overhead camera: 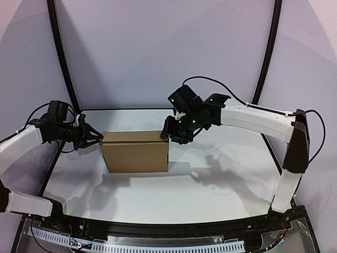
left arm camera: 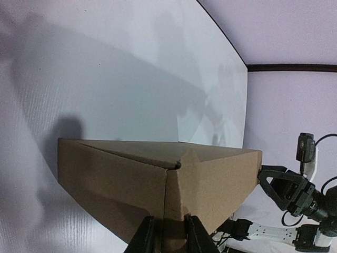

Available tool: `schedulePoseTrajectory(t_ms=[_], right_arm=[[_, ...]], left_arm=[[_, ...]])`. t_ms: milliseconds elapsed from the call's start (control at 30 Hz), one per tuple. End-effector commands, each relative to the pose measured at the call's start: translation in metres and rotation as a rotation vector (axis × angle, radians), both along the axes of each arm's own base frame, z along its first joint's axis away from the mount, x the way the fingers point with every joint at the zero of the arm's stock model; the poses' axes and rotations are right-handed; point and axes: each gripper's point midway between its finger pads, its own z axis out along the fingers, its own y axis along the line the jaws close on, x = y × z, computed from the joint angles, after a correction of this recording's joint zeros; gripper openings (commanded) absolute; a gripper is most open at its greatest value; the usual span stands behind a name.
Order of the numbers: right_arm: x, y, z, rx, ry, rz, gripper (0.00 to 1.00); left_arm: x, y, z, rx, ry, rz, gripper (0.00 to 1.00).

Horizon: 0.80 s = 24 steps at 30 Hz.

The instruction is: Fold the paper box

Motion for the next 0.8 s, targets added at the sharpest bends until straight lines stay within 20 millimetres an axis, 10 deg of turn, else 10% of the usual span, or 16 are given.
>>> schedulePoseTrajectory(t_ms=[0,767], right_arm=[[0.0,-0.004,-0.022,-0.039,0.039,-0.017,0.48],[-0.006,-0.013,-0.04,-0.078,0.087,-0.038,0.48]], left_arm=[[-0.018,0.006,-0.036,0.041,0.123,0.008,0.18],[-0.084,0.058,-0.126,0.35,0.504,0.123,0.09]])
